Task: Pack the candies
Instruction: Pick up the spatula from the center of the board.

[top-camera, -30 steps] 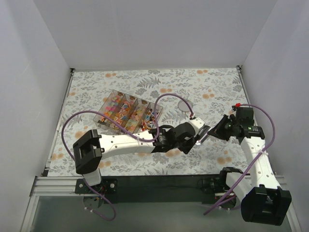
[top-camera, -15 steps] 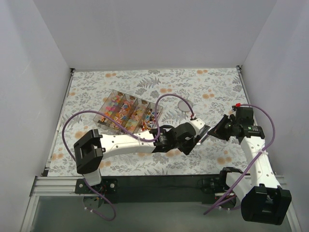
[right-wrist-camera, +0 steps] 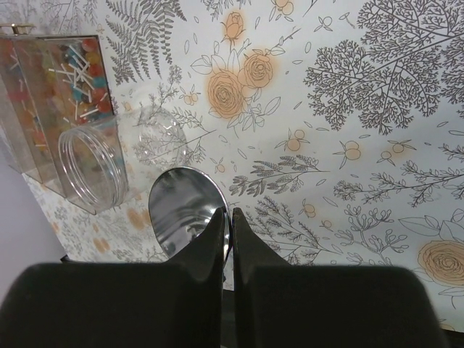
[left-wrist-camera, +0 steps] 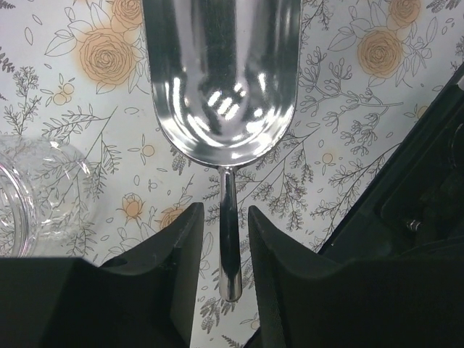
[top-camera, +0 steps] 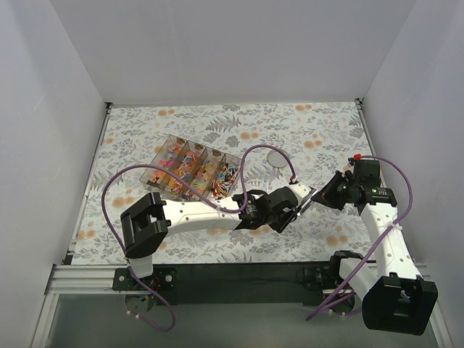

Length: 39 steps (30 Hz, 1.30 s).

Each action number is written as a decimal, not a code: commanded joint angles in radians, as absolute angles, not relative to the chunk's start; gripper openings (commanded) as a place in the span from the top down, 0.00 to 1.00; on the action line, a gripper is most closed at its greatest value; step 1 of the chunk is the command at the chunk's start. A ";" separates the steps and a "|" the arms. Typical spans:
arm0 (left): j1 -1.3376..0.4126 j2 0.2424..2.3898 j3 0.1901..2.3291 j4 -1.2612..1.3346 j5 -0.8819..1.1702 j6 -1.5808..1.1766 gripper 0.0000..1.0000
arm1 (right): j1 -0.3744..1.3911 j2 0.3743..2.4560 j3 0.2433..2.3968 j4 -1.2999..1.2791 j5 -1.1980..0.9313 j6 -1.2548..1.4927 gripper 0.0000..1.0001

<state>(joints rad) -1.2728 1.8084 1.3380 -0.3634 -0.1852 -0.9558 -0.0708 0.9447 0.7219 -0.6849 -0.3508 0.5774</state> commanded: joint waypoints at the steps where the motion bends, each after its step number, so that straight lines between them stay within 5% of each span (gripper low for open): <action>1: -1.273 1.798 1.377 -0.361 -0.201 -0.942 0.71 | -0.072 0.948 0.746 -0.650 -0.377 0.592 0.99; 11: -1.273 1.761 1.376 -0.361 -0.222 -0.946 1.00 | -0.072 0.950 0.718 -0.646 -0.373 0.580 0.99; 39: -1.272 1.601 1.272 -0.322 -0.197 -0.936 1.00 | -0.072 0.931 0.614 -0.647 -0.338 0.535 0.93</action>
